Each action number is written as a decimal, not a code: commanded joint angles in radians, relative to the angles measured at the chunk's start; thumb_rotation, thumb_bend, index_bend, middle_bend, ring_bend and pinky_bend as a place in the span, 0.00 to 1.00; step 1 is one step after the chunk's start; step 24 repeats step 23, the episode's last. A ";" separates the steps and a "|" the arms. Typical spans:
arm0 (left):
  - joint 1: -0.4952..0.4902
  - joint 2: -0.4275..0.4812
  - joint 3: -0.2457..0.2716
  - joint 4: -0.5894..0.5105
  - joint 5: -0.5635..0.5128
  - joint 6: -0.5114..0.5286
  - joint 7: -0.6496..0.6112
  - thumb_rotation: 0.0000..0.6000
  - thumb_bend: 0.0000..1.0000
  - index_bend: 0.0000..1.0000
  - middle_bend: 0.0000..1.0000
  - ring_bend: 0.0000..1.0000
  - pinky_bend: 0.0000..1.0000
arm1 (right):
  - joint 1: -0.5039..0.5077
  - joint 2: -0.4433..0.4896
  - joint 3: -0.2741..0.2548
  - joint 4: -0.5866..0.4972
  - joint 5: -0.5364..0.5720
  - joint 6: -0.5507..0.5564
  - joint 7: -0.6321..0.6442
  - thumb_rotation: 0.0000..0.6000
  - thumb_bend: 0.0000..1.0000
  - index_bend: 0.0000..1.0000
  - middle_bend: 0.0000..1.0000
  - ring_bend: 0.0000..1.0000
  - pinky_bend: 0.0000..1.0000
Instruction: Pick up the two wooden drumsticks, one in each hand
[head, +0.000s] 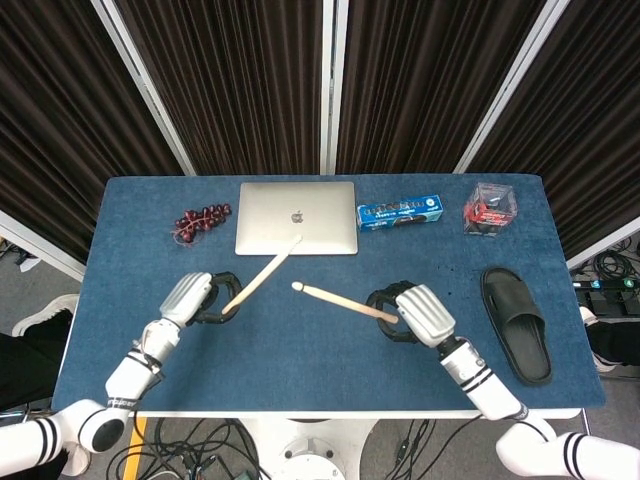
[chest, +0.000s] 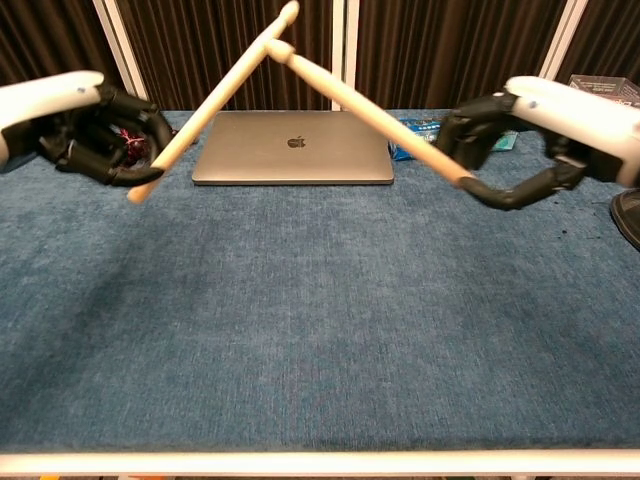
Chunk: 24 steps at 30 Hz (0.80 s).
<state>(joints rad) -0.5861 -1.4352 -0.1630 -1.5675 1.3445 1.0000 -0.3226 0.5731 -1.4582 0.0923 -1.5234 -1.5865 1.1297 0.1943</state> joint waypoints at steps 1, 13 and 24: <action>-0.018 0.013 -0.012 -0.015 0.032 -0.010 -0.039 1.00 0.51 0.65 0.71 0.84 0.95 | 0.016 -0.041 0.015 0.010 -0.008 0.015 -0.011 1.00 0.76 0.57 0.59 0.40 0.38; -0.041 0.022 0.012 -0.059 0.114 0.008 -0.069 1.00 0.51 0.65 0.71 0.84 0.95 | 0.046 -0.149 0.045 0.062 -0.002 0.047 -0.044 1.00 0.76 0.57 0.59 0.40 0.38; -0.046 0.017 0.030 -0.068 0.146 0.033 -0.078 1.00 0.51 0.65 0.71 0.84 0.95 | 0.054 -0.159 0.043 0.071 -0.008 0.065 -0.043 1.00 0.76 0.57 0.59 0.40 0.38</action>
